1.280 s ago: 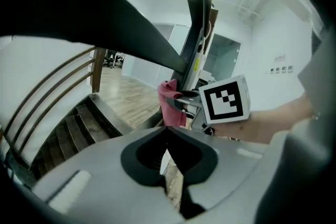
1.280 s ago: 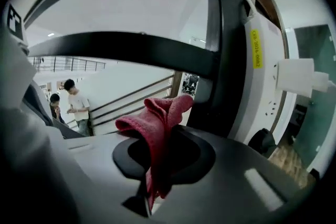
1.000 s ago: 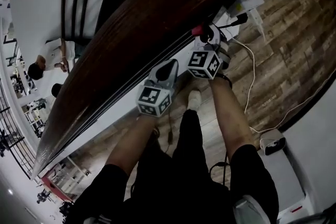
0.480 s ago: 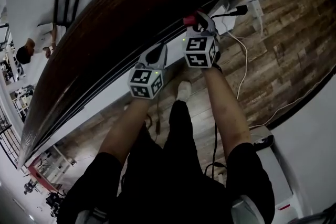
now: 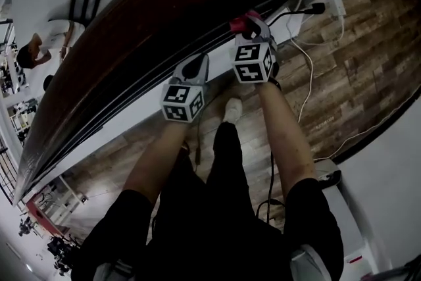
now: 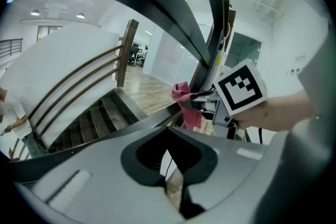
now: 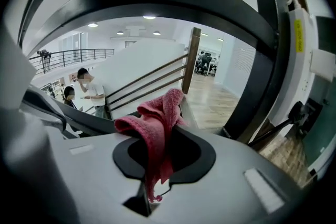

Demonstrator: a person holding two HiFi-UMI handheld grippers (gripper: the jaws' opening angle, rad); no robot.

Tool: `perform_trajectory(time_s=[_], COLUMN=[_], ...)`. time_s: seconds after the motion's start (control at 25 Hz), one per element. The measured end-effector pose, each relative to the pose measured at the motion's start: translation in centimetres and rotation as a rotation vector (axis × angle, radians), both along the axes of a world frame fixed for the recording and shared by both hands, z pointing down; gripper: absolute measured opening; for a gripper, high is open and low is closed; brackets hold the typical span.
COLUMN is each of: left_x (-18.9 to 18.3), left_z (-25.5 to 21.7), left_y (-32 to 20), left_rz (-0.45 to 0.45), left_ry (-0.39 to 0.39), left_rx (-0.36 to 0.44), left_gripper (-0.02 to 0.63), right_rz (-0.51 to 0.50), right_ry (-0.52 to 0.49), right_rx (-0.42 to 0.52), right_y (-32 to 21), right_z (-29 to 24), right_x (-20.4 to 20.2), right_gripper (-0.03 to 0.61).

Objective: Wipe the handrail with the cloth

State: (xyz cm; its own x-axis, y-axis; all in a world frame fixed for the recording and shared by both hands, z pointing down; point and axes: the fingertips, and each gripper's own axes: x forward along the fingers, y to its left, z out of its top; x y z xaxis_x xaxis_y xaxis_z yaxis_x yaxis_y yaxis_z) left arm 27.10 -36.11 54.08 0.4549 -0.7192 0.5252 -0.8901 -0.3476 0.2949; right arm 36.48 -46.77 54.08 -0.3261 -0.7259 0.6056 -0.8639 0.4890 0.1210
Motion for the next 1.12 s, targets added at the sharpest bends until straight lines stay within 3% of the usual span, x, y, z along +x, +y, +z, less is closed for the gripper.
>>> perform_trajectory(time_s=[0.44, 1.12], left_x=[-4.7, -11.1], left_z=[0.0, 0.0], left_y=[2.6, 6.6], left_rz=[-0.037, -0.158], left_ry=[-0.028, 0.008], left_rx=[-0.014, -0.008], left_gripper=[0.000, -0.002], right_rz=[-0.053, -0.177], right_ry=[-0.008, 0.015], right_rx=[-0.058, -0.074], right_y=[3.7, 8.2], right_z=[0.7, 1.0], right_x=[-4.7, -11.7], right_gripper=[0.046, 0.046])
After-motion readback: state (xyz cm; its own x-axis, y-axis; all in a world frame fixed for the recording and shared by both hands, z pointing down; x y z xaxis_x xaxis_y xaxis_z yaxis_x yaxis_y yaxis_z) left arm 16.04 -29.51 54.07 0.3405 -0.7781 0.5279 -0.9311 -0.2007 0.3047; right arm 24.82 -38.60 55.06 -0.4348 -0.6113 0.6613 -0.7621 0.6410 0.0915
